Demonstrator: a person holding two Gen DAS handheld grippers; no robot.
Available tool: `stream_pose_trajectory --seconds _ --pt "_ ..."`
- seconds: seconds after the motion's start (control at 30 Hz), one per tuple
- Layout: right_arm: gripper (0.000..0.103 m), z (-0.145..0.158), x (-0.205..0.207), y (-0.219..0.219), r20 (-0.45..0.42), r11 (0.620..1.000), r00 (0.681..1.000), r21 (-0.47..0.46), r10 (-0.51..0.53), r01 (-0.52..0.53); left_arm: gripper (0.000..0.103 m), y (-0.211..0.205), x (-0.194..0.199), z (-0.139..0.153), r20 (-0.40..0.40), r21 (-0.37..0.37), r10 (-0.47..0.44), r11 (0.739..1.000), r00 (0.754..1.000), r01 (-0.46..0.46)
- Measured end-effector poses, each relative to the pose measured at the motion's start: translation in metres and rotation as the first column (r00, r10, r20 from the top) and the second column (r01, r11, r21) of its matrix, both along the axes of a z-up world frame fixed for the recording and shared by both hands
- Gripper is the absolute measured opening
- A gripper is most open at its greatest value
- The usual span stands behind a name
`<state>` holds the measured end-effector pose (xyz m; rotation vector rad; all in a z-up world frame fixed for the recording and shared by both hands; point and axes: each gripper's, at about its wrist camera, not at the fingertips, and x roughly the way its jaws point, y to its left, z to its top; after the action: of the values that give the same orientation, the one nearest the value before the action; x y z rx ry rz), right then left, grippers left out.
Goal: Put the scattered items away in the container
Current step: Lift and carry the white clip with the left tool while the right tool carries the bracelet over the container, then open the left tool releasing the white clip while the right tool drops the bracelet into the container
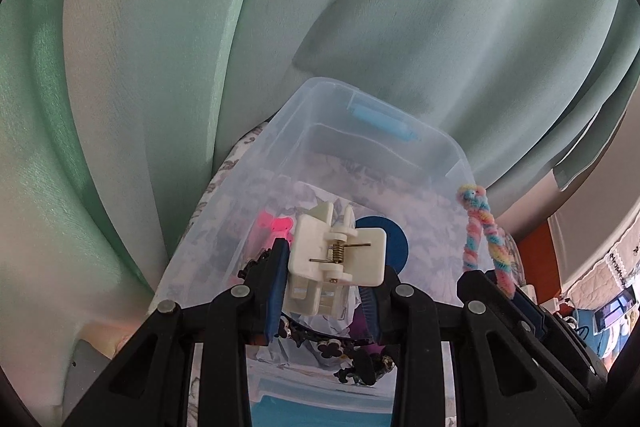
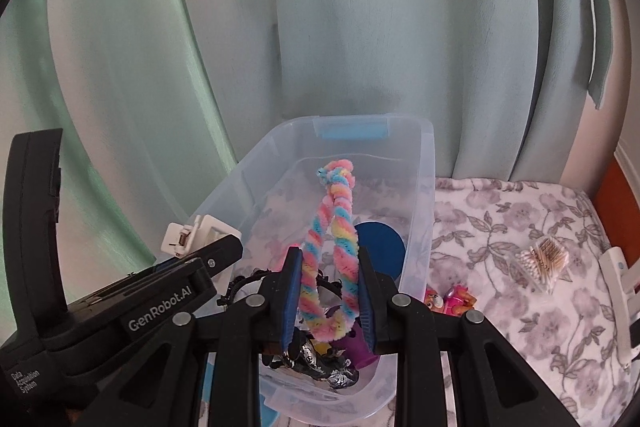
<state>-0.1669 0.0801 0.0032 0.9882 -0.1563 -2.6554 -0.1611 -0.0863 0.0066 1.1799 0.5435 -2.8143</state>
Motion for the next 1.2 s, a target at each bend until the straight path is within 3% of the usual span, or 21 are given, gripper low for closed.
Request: stream_pose_trajectory --seconds 0.53,1.2 --pt "0.032 -0.017 -0.010 0.000 0.047 1.000 0.999 -0.016 0.017 -0.016 0.035 0.000 -0.004 -0.003 -0.002 -0.042 0.000 0.999 1.000 0.000" --pt "0.037 -0.013 -0.007 -0.002 0.042 1.000 0.999 -0.003 0.010 -0.010 0.035 -0.009 -0.007 -0.002 0.017 -0.018 -0.001 1.000 1.000 0.002"
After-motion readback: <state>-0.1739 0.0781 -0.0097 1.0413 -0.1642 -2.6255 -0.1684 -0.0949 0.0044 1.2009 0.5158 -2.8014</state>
